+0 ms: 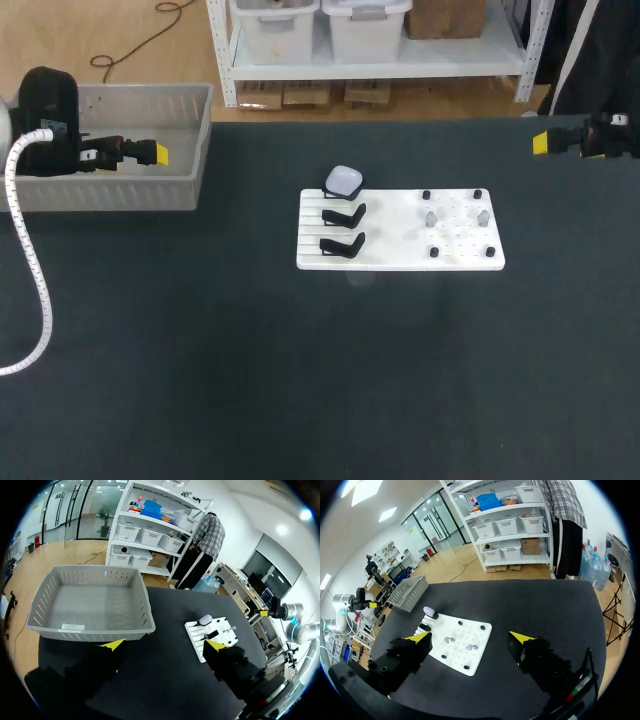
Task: Pick up each earbud case from the left stands, insert the matching earbuds, close the lid, and place the case in the box.
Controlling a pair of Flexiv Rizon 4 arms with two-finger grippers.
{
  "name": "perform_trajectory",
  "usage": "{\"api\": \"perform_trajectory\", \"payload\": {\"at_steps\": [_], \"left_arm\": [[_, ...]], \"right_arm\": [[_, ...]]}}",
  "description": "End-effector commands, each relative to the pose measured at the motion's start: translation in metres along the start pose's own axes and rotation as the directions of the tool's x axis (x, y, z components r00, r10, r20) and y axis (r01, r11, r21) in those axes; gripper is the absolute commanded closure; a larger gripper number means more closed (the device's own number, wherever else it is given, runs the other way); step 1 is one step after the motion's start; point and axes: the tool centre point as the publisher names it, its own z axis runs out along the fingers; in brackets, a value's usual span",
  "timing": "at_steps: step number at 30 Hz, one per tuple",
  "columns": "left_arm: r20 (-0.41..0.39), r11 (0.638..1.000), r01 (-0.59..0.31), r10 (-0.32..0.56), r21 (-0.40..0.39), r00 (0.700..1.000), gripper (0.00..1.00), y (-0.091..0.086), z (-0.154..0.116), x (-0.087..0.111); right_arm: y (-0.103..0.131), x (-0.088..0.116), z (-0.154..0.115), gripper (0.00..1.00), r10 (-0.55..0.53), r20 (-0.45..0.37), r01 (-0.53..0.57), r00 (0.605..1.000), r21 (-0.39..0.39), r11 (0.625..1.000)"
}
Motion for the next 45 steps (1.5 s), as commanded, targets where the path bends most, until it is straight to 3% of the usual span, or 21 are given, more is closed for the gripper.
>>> {"api": "perform_trajectory", "payload": {"at_steps": [1, 25, 31, 36, 40, 45], "left_arm": [[-0.004, 1.000, 0.001, -0.001, -0.007, 1.000, 0.00, -0.001, 0.000, -0.001], [-0.004, 1.000, 0.001, -0.001, -0.007, 1.000, 0.00, -0.001, 0.000, -0.001], [0.044, 0.983, -0.127, 0.122, 0.132, 0.992, 0.00, -0.013, 0.004, -0.010], [0.093, 0.928, -0.297, 0.283, 0.226, 0.955, 0.00, -0.026, 0.012, -0.025], [0.139, 0.847, -0.469, 0.448, 0.250, 0.883, 0.00, -0.041, 0.021, -0.040], [0.168, 0.737, -0.591, 0.570, 0.327, 0.804, 0.00, -0.055, 0.034, -0.050]], "right_arm": [[0.000, 0.000, 0.000, 0.00, 0.000, 0.000, 0.000, 1.000, 0.001, 1.000], [0.000, 0.000, 0.000, 0.00, 0.000, 0.000, 0.000, 1.000, 0.001, 1.000], [0.000, 0.000, 0.000, 0.00, 0.000, 0.000, 0.000, 1.000, 0.001, 1.000], [0.000, 0.000, 0.000, 0.00, 0.000, 0.000, 0.000, 1.000, 0.001, 1.000], [0.000, 0.000, 0.000, 0.00, 0.000, 0.000, 0.000, 1.000, 0.001, 1.000], [0.000, 0.000, 0.000, 0.00, 0.000, 0.000, 0.000, 1.000, 0.001, 1.000]]}}
